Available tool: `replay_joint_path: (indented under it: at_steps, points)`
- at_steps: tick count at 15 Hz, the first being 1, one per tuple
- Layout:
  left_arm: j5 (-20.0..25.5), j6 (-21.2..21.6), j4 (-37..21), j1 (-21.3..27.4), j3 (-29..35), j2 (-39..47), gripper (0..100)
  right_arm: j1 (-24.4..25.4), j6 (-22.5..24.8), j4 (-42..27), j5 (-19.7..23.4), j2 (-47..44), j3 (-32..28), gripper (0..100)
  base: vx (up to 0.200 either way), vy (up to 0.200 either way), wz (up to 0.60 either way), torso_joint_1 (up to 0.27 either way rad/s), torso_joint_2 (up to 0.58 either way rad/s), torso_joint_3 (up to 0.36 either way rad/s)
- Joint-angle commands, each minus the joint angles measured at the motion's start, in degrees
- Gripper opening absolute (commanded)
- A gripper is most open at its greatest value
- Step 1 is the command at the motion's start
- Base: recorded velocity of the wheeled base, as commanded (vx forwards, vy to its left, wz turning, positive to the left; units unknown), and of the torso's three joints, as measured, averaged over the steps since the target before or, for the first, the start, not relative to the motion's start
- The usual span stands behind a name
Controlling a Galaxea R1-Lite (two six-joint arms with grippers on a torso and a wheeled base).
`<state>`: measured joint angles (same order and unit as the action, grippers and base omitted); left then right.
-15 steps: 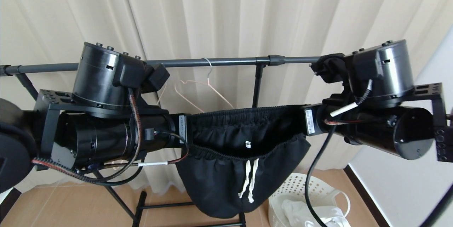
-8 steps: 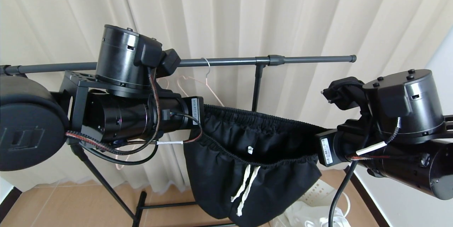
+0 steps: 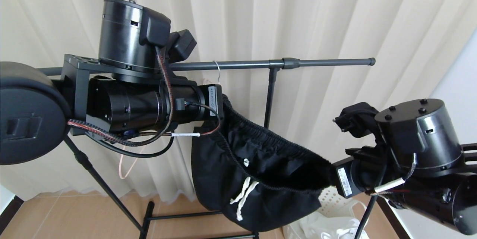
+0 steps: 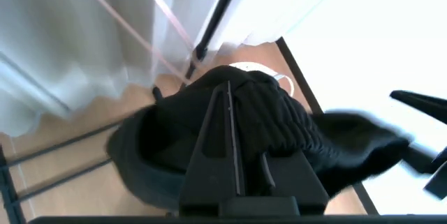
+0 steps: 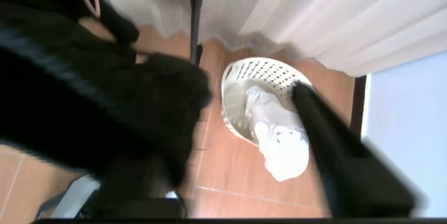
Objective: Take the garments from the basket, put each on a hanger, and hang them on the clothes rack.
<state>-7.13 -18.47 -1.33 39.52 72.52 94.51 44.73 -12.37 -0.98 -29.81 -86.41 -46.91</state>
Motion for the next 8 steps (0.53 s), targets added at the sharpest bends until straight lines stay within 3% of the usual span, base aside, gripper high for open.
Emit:
replay_joint_path:
  at_steps: [1, 4, 8]
  points:
    - [0.01, 0.1, 0.01, 0.82, 1.04, 0.41, 0, 3.17, -0.19, 0.18, 0.45, 0.1, 2.44, 100, 0.0, 0.0, 0.0, 0.0, 0.0, 0.0]
    - [-0.08, 0.1, -0.08, 2.75, 2.27, 0.85, 0, 10.56, -0.28, 0.71, 5.55, -0.34, 5.34, 100, 0.0, 0.0, 0.0, 0.0, 0.0, 0.0]
    - [-1.39, 0.1, -0.17, 2.93, 2.27, 0.67, 0, 12.31, 0.33, 4.4, 10.82, -1.31, 7.45, 100, 0.0, 0.0, 0.0, 0.0, 0.0, 0.0]
